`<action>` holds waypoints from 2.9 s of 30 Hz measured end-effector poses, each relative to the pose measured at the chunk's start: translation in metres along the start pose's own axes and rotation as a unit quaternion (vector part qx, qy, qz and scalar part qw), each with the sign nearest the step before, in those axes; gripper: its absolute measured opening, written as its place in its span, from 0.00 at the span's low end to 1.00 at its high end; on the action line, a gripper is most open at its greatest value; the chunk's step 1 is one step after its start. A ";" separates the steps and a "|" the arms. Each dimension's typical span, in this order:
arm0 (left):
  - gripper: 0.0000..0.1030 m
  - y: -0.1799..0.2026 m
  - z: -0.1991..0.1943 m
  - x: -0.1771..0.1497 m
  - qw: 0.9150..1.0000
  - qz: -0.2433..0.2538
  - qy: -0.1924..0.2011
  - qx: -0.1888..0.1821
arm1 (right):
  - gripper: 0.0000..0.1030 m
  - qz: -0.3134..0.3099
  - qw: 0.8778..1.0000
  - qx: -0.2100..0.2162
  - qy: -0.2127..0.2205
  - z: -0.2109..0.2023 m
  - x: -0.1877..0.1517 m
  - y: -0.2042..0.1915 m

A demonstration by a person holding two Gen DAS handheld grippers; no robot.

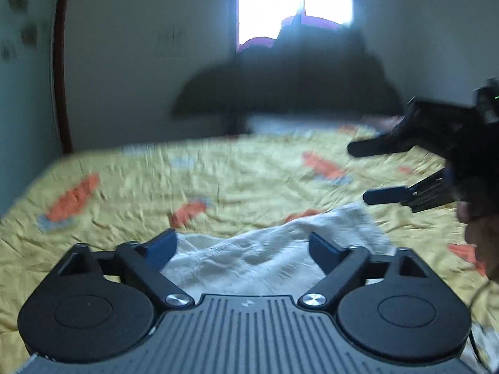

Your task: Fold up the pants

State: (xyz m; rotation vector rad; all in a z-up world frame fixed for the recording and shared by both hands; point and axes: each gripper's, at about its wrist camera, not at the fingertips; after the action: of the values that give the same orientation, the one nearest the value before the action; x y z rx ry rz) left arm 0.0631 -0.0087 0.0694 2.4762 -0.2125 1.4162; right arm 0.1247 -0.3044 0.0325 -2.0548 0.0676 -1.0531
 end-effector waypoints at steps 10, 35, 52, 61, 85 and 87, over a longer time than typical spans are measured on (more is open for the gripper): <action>0.80 -0.046 0.105 -0.010 0.987 -0.112 -0.114 -0.010 | 0.62 0.039 0.997 -0.040 -0.043 0.036 -0.022 0.067; 0.90 -0.028 0.114 -0.015 0.993 -0.053 -0.106 0.011 | 0.69 -0.017 0.997 -0.070 -0.025 0.011 -0.047 0.041; 0.89 -0.106 0.022 -0.023 0.974 -0.206 -0.090 0.012 | 0.75 -0.011 0.995 -0.084 -0.050 -0.067 -0.067 0.059; 0.58 -0.120 0.037 -0.035 0.948 -0.292 -0.115 -0.044 | 0.43 -0.007 0.990 -0.064 -0.126 -0.039 -0.066 0.072; 0.71 -0.073 -0.024 -0.065 0.985 -0.153 -0.076 0.001 | 0.62 -0.063 0.990 -0.092 -0.087 -0.093 -0.086 0.038; 0.71 -0.082 -0.025 -0.073 0.976 -0.191 -0.107 -0.008 | 0.62 -0.045 0.990 -0.096 -0.092 -0.095 -0.087 0.048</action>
State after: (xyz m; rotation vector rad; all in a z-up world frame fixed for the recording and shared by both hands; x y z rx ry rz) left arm 0.0277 0.0762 0.0049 2.4815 0.2027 0.9892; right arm 0.0157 -0.3640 -0.0263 -2.3410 -0.0185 -0.9357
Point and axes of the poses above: each gripper's, at about its wrist camera, not at the fingertips, and z roughly the way its jaws point, y to its right, x to its top, and after that the axes turned 12 degrees about -z, right-handed
